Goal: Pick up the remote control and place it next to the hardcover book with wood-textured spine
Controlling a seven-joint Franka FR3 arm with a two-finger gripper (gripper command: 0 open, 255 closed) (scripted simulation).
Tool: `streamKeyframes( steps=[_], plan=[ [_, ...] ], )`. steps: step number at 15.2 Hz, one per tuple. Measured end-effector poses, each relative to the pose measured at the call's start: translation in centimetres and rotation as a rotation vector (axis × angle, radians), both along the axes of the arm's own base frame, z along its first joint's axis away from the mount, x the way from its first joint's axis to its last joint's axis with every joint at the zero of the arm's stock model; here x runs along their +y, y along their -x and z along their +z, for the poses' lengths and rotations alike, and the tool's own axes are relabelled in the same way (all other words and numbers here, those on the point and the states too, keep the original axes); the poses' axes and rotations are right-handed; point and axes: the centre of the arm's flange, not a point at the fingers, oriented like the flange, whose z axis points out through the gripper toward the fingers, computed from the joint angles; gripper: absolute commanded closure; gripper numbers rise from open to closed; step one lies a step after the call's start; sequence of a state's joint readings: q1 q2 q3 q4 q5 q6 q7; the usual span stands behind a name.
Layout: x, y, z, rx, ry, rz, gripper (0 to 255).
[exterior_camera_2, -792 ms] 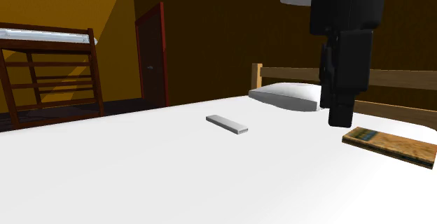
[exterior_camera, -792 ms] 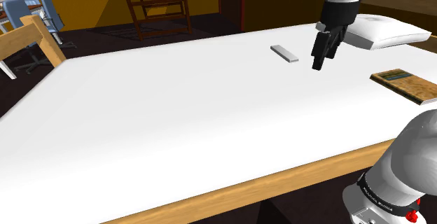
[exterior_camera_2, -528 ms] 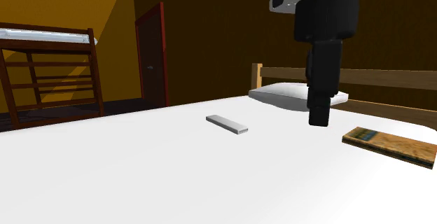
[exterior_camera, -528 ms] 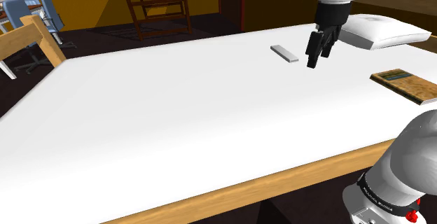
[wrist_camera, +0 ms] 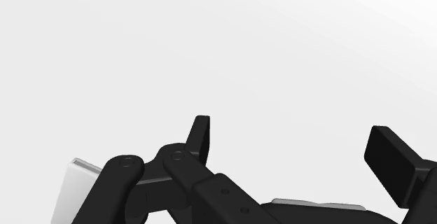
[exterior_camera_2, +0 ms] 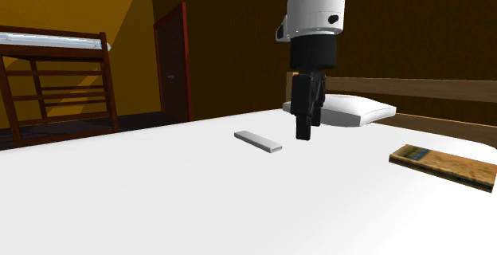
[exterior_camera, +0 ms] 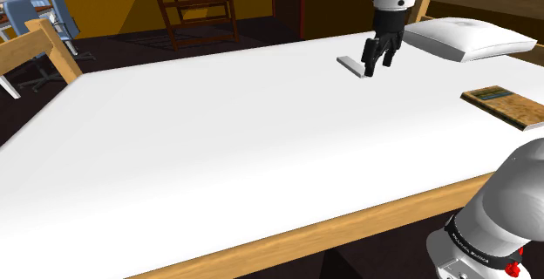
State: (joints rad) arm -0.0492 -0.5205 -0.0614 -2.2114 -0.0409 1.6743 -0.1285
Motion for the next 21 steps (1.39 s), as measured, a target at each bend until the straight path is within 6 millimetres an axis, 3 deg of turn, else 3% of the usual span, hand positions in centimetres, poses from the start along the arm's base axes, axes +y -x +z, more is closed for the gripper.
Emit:
streamKeyframes(
  steps=[7, 21],
  plan=[
    [-6.0, -7.1, -2.5, -0.007, 0.003, -0.061, 0],
    [-18.6, -19.3, -7.2, -0.02, 0.01, -0.183, 0]
  ],
)
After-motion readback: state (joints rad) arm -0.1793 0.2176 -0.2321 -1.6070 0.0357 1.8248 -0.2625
